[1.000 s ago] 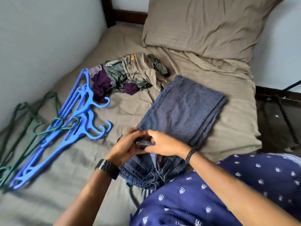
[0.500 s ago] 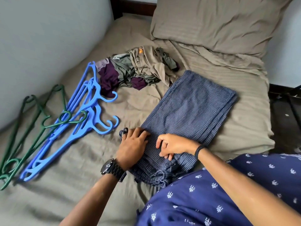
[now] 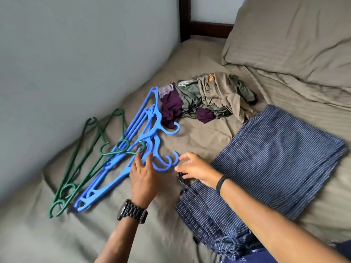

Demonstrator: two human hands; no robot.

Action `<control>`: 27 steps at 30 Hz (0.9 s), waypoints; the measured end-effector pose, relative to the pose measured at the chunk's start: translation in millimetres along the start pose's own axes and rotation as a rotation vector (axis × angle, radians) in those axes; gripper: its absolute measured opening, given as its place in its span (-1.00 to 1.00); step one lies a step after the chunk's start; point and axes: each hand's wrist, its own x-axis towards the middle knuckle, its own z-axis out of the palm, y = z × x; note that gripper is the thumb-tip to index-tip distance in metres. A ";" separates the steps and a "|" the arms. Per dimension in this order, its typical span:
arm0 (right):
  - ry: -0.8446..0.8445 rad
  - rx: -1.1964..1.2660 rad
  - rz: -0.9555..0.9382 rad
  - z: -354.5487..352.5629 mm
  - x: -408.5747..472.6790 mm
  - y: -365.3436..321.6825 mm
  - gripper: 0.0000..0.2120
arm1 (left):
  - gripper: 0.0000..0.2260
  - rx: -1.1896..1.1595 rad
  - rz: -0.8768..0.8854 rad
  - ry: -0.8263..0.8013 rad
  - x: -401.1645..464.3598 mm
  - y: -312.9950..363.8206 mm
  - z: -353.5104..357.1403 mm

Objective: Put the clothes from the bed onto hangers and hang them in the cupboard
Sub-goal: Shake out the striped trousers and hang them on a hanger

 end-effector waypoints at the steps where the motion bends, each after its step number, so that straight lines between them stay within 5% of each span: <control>1: 0.019 -0.020 0.009 9.1 4.6 0.9 -0.61 | -0.52 0.053 -0.006 -0.065 -2.4 -3.3 2.7; 4: 0.044 0.069 0.049 29.1 13.1 1.3 -0.49 | -0.66 0.173 -0.025 -0.097 -4.5 -2.1 -0.1; 9: 0.090 0.415 0.104 34.7 13.1 -1.3 -0.70 | -0.76 0.022 -0.058 -0.028 10.2 -8.5 -8.2; 14: 0.136 0.666 -0.030 23.2 7.9 -19.5 -0.87 | -0.70 -0.448 0.017 -0.062 18.9 1.3 -12.9; 18: 0.145 0.766 -0.116 5.5 2.6 -37.8 -0.92 | -0.79 -0.707 -0.089 0.018 36.2 16.1 -23.5; 21: 0.174 0.758 -0.155 -7.3 -4.3 -44.1 -0.85 | -0.80 -0.589 -0.181 0.108 50.5 7.5 -23.4; 27: 0.327 0.832 -0.153 -34.7 -13.0 -44.6 -0.82 | -0.53 -0.344 -0.221 -0.014 56.9 -0.4 -8.3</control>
